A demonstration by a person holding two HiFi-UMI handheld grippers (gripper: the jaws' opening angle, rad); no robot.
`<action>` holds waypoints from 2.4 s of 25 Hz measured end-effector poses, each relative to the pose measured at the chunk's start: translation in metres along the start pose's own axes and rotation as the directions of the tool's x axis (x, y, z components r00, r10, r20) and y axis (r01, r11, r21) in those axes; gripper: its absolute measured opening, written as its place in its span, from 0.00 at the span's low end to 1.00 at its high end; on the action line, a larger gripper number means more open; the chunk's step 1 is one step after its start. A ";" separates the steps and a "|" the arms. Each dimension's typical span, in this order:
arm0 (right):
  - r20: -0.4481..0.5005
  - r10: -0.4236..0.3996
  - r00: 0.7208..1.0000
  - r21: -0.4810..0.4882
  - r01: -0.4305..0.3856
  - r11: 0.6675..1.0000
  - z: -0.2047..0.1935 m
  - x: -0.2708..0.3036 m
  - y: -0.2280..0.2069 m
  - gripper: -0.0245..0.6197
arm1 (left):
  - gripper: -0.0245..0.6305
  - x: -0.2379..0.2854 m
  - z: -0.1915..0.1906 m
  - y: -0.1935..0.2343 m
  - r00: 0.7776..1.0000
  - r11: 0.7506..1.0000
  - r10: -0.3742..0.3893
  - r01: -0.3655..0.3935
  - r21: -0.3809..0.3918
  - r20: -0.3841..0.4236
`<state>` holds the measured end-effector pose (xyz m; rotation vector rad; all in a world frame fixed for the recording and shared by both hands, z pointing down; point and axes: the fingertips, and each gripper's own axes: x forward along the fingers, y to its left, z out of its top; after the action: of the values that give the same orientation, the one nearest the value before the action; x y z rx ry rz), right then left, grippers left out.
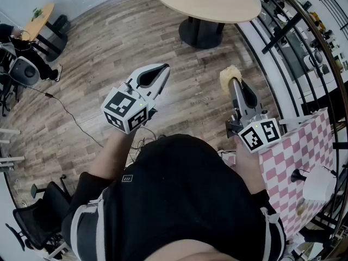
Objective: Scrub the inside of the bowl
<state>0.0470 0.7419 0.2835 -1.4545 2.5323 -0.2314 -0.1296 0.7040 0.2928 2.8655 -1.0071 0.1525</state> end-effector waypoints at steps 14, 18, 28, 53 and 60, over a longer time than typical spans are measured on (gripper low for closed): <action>-0.048 0.058 0.997 0.036 -0.056 0.998 -0.017 -0.018 -0.031 0.11 | 0.05 0.009 -0.020 -0.005 0.993 0.992 0.120 -0.120 -0.035 -0.015; -0.068 0.057 0.996 0.051 -0.053 0.997 -0.027 -0.002 -0.037 0.11 | 0.05 0.022 -0.026 0.010 0.992 0.991 0.122 -0.122 -0.049 -0.020; -0.105 0.003 0.994 0.060 0.003 0.998 -0.043 0.089 -0.096 0.11 | 0.05 0.102 -0.034 0.091 0.997 0.995 0.068 -0.070 -0.074 -0.029; -0.100 -0.017 0.995 0.081 0.025 0.996 -0.043 0.363 -0.222 0.11 | 0.05 0.273 -0.002 0.324 0.999 0.990 -0.023 0.017 -0.140 -0.044; -0.083 0.024 0.996 0.090 -0.017 0.996 -0.032 0.430 -0.290 0.11 | 0.05 0.347 0.009 0.374 0.997 0.986 -0.013 0.000 -0.169 -0.076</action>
<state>0.0687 0.2257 0.3389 -1.4128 2.5649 -0.4053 -0.0946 0.1981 0.3514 2.6886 -0.9486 0.1670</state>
